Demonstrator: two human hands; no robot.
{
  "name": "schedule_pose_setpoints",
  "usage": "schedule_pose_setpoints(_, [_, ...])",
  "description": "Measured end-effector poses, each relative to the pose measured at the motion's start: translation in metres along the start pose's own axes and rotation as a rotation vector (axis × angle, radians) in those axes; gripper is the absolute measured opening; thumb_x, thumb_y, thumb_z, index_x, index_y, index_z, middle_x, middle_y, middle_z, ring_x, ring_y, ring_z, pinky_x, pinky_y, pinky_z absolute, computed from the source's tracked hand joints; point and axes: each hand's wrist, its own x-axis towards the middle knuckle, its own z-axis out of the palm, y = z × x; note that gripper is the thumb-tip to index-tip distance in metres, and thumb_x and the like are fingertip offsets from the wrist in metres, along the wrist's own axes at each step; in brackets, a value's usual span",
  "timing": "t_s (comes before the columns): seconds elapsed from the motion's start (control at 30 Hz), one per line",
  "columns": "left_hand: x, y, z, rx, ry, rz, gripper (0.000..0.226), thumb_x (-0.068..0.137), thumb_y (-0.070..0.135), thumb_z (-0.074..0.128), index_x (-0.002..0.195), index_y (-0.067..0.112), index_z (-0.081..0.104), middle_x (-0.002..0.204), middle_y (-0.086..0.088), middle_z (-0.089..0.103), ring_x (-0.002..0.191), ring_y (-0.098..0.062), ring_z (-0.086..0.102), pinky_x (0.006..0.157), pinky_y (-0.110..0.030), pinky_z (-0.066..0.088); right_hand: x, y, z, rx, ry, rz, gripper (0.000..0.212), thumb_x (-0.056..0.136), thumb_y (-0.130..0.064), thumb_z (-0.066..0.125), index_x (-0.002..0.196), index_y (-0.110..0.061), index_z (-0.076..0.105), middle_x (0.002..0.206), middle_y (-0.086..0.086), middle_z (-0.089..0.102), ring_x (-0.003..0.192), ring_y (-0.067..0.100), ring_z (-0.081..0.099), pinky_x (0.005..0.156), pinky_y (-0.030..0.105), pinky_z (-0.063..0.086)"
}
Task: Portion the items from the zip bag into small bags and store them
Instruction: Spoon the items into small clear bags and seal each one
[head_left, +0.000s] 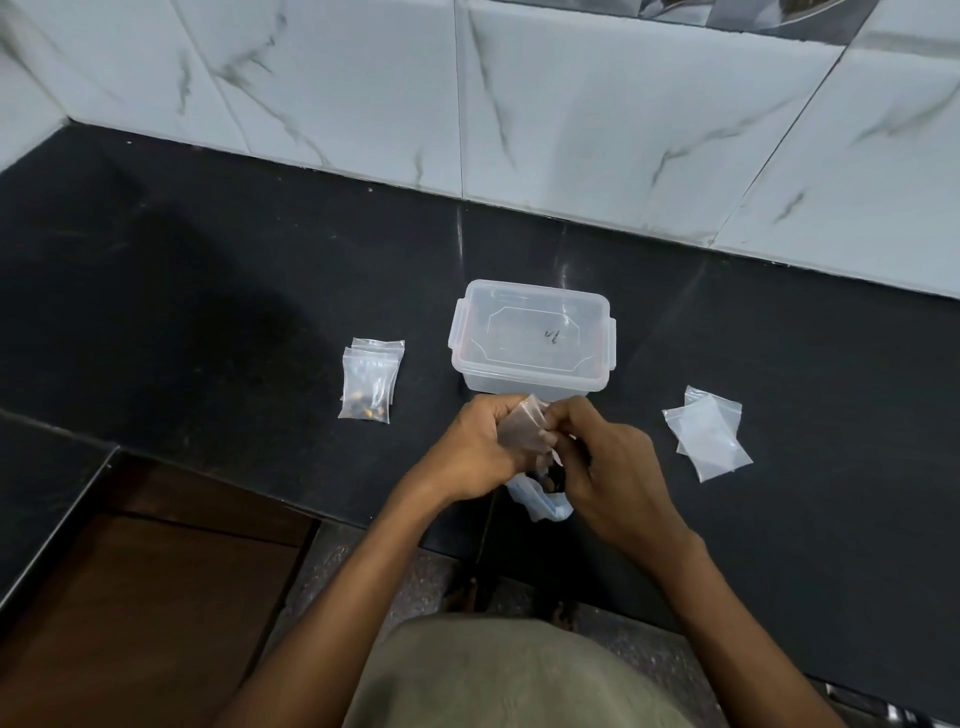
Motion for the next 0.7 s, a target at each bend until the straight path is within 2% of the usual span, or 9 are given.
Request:
schedule_pose_setpoints(0.1, [-0.002, 0.005, -0.011, -0.133, -0.219, -0.068, 0.031, 0.083, -0.015, 0.071, 0.11, -0.002, 0.064, 0.085, 0.003, 0.068, 0.084, -0.007, 0.066, 0.079, -0.023, 0.054, 0.002, -0.008, -0.004, 0.03, -0.124, -0.067, 0.004, 0.095, -0.022, 0.053, 0.097, -0.025, 0.051, 0.071, -0.012, 0.059, 0.058, 0.01, 0.053, 0.054, 0.034, 0.046])
schedule_pose_setpoints(0.2, [0.0, 0.004, -0.019, -0.072, -0.257, -0.106, 0.04, 0.08, -0.016, 0.073, 0.11, 0.009, 0.066, 0.088, 0.004, 0.07, 0.088, -0.008, 0.066, 0.08, -0.027, 0.056, 0.001, -0.01, -0.004, 0.02, -0.187, -0.093, 0.005, 0.093, -0.03, 0.057, 0.097, -0.027, 0.056, 0.071, -0.018, 0.049, 0.061, 0.002, 0.047, 0.057, 0.025, 0.034])
schedule_pose_setpoints(0.27, [0.002, -0.001, -0.02, -0.02, -0.247, -0.113, 0.036, 0.079, -0.012, 0.075, 0.106, 0.011, 0.068, 0.091, -0.003, 0.069, 0.088, -0.012, 0.065, 0.078, -0.029, 0.057, 0.0, -0.01, -0.001, 0.105, -0.159, -0.058, 0.007, 0.094, -0.026, 0.067, 0.101, -0.027, 0.064, 0.077, -0.02, 0.057, 0.061, 0.001, 0.051, 0.061, 0.021, 0.036])
schedule_pose_setpoints(0.37, [0.005, -0.014, -0.015, 0.011, -0.048, -0.125, 0.032, 0.078, -0.006, 0.079, 0.103, 0.014, 0.071, 0.091, 0.002, 0.072, 0.086, -0.01, 0.066, 0.074, -0.022, 0.053, -0.004, -0.007, 0.004, 0.27, 0.096, 0.098, 0.014, 0.09, -0.009, 0.073, 0.1, -0.018, 0.071, 0.085, -0.017, 0.068, 0.064, 0.004, 0.061, 0.06, 0.019, 0.045])
schedule_pose_setpoints(0.43, [0.006, -0.019, -0.009, 0.062, 0.228, -0.183, 0.031, 0.079, 0.001, 0.08, 0.102, 0.021, 0.072, 0.095, 0.007, 0.074, 0.089, -0.011, 0.069, 0.075, -0.021, 0.052, -0.008, -0.001, 0.008, 0.177, 0.244, 0.237, 0.013, 0.089, -0.008, 0.072, 0.094, -0.02, 0.068, 0.086, -0.014, 0.067, 0.07, 0.008, 0.064, 0.061, 0.031, 0.053])
schedule_pose_setpoints(0.47, [0.005, -0.022, -0.006, 0.093, 0.373, -0.209, 0.028, 0.08, 0.006, 0.08, 0.1, 0.023, 0.07, 0.094, 0.008, 0.073, 0.087, -0.011, 0.068, 0.074, -0.021, 0.052, -0.011, 0.003, 0.009, 0.066, 0.247, 0.311, 0.011, 0.088, -0.014, 0.073, 0.092, -0.022, 0.066, 0.086, -0.013, 0.065, 0.073, 0.009, 0.063, 0.063, 0.036, 0.054])
schedule_pose_setpoints(0.57, [0.003, -0.03, 0.004, 0.172, 0.611, -0.299, 0.028, 0.078, 0.027, 0.083, 0.099, 0.023, 0.064, 0.094, 0.008, 0.069, 0.087, -0.012, 0.066, 0.072, -0.026, 0.05, -0.019, 0.014, 0.011, -0.249, -0.004, 0.521, 0.02, 0.086, -0.039, 0.068, 0.098, -0.025, 0.06, 0.094, -0.009, 0.059, 0.084, 0.017, 0.06, 0.068, 0.035, 0.049])
schedule_pose_setpoints(0.63, [0.004, -0.035, 0.011, 0.217, 0.595, -0.387, 0.041, 0.075, 0.04, 0.084, 0.102, 0.023, 0.058, 0.102, 0.005, 0.065, 0.094, -0.015, 0.064, 0.075, -0.029, 0.049, -0.022, 0.016, 0.013, -0.305, -0.194, 0.627, 0.03, 0.085, -0.044, 0.066, 0.104, -0.023, 0.056, 0.098, -0.004, 0.059, 0.088, 0.023, 0.06, 0.069, 0.033, 0.041])
schedule_pose_setpoints(0.7, [0.005, -0.039, 0.02, 0.249, 0.507, -0.467, 0.053, 0.07, 0.048, 0.086, 0.107, 0.023, 0.055, 0.108, 0.004, 0.063, 0.099, -0.017, 0.063, 0.082, -0.034, 0.054, -0.024, 0.017, 0.017, -0.249, -0.232, 0.661, 0.025, 0.083, -0.033, 0.067, 0.101, -0.02, 0.055, 0.092, -0.001, 0.062, 0.077, 0.023, 0.056, 0.063, 0.031, 0.037])
